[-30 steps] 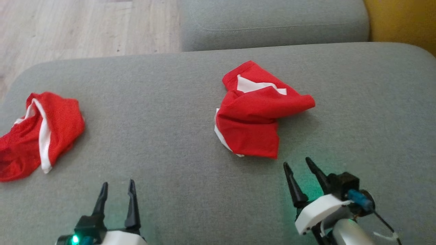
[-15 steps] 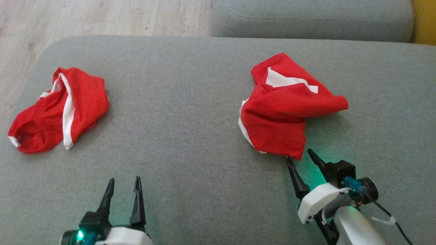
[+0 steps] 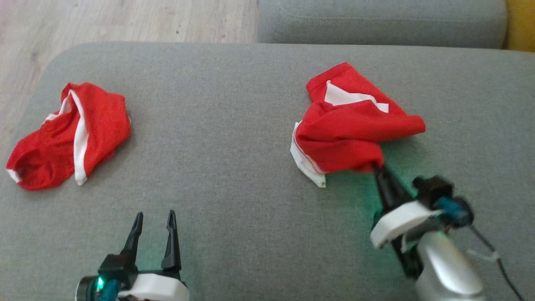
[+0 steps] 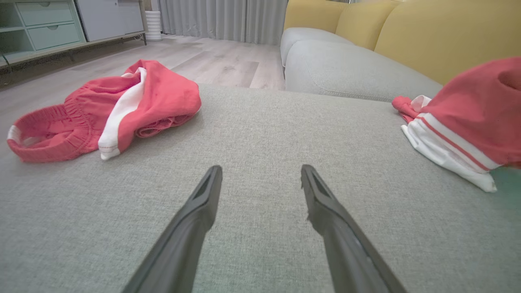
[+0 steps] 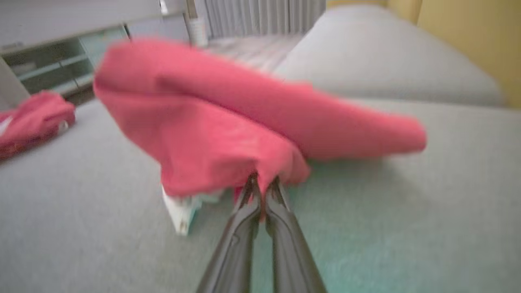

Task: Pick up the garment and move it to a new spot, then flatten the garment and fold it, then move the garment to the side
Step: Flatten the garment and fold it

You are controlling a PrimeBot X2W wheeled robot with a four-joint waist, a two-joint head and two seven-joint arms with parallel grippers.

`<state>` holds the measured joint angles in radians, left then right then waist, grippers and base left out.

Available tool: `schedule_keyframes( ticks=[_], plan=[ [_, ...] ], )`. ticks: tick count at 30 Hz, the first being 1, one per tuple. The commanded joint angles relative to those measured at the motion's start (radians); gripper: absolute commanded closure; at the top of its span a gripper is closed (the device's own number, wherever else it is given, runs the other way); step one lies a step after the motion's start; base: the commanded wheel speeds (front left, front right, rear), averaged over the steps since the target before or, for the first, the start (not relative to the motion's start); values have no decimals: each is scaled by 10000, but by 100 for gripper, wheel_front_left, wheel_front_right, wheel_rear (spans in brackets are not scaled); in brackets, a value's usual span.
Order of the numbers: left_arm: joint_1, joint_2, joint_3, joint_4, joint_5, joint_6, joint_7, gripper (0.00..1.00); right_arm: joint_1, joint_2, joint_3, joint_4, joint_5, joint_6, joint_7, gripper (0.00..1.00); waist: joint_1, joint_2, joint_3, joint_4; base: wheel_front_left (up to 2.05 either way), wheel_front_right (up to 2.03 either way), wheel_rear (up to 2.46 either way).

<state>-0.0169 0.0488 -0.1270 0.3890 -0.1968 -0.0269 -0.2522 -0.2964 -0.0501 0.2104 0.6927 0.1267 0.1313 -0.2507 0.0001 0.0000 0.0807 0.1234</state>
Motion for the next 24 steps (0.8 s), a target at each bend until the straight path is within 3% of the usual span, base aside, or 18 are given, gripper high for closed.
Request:
schedule_keyframes(
  ticks=[1, 3, 7, 11, 17, 24],
  plan=[
    [-325, 15, 289, -286, -68, 11, -95, 0, -390, -1, -6, -700, 51, -6, -111, 100, -1, 0, -116, -86, 0, 0, 0],
    [-168, 15, 284, -297, -135, 17, -95, 0, -648, -1, -761, -2196, -72, -6, -111, 100, -1, 0, -401, -271, 0, 0, 0],
    [49, 15, 252, -224, -200, 5, -95, 0, -1231, -224, -1283, -3590, -300, -6, -111, 100, -1, 0, -737, -447, 0, 0, 0],
    [237, 15, 147, -152, -297, 19, -95, 0, -2443, -854, -982, -4693, -344, -6, -111, 100, -1, 0, -1034, -607, 0, 0, 0],
    [316, 15, -137, -41, -425, 33, -95, 0, -4006, -1243, 340, -4560, -205, -6, -111, 100, -1, 0, -1241, -484, 0, 0, 0],
    [303, 15, -449, 22, -414, -72, -95, 0, -4341, -379, 1454, -3659, 421, -6, -111, 100, -1, 0, -1207, 223, 0, 0, 0]
  ],
)
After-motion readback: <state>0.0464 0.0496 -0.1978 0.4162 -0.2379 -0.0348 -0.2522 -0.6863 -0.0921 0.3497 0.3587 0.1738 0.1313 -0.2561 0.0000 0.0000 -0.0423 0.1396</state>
